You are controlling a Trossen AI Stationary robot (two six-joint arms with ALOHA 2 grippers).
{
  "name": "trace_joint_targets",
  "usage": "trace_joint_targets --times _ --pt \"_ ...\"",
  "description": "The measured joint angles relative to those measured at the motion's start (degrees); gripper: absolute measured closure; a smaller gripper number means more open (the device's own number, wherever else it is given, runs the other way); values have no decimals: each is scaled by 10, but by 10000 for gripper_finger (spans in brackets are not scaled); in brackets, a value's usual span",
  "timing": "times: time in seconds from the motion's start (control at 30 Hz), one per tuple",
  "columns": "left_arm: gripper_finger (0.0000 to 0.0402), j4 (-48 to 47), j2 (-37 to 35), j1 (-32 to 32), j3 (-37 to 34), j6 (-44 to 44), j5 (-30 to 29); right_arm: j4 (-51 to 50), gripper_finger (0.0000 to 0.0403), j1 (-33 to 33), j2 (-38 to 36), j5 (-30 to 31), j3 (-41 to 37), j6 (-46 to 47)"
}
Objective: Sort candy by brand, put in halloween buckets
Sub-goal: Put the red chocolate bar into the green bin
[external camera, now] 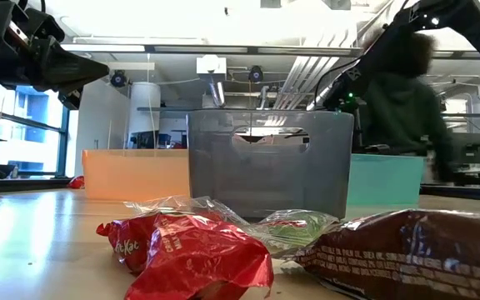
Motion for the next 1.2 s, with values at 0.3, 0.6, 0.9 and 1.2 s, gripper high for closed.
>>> trace_joint_targets --times 0.3,0.6,0.9,1.2 --pt "401 0 0 0 0 0 0 -7 395 4 0 2 0 -14" --pt "401 0 0 0 0 0 0 -44 400 48 -49 -8 29 -45" --pt "401 0 0 0 0 0 0 -88 403 140 -170 -213 43 -86" --pt "401 0 0 0 0 0 0 -277 403 351 -242 -311 42 -72"
